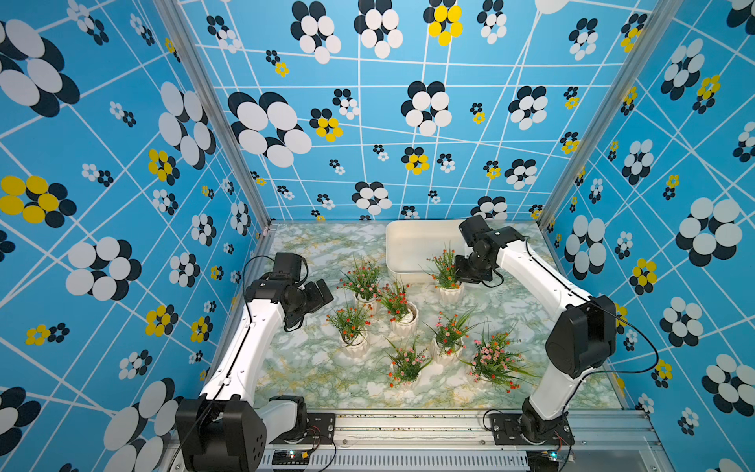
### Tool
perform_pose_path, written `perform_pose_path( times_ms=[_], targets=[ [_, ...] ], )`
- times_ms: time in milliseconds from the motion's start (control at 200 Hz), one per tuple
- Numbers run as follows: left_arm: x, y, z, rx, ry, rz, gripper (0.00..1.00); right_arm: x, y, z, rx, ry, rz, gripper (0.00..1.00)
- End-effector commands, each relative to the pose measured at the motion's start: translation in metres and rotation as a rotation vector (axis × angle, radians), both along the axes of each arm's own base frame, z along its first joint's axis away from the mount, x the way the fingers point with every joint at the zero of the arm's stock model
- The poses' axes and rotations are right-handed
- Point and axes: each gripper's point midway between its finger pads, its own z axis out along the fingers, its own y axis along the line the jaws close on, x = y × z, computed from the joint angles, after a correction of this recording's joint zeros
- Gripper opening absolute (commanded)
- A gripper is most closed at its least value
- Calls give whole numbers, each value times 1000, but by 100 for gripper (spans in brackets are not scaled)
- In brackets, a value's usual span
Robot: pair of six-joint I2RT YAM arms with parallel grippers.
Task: Put the potted gypsophila into the storage box
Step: Pick up the baby's breath potted plant from the center of the board, then place the baby's breath potted plant at the storage box.
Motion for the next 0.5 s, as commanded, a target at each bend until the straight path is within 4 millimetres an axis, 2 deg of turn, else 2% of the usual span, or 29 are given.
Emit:
perform_pose_path(
  times_ms=[0, 110, 210, 345, 495],
  targets=[
    [-1, -2, 6, 2, -10, -15, 99, 1, -1, 37, 12, -26, 55, 0],
    [-1, -2, 7, 5, -11, -17, 99, 19, -10, 63, 9, -65, 48, 0],
    [-1, -2, 9, 4, -17, -17, 100, 40, -23, 72, 11, -88, 11, 0],
    [-2, -1, 11, 7, -19, -17, 100, 67, -43, 71, 17, -105, -51, 0],
    [-2, 1, 16, 19, -25, -20, 100, 89, -64, 56, 35, -99, -126, 0]
  ],
)
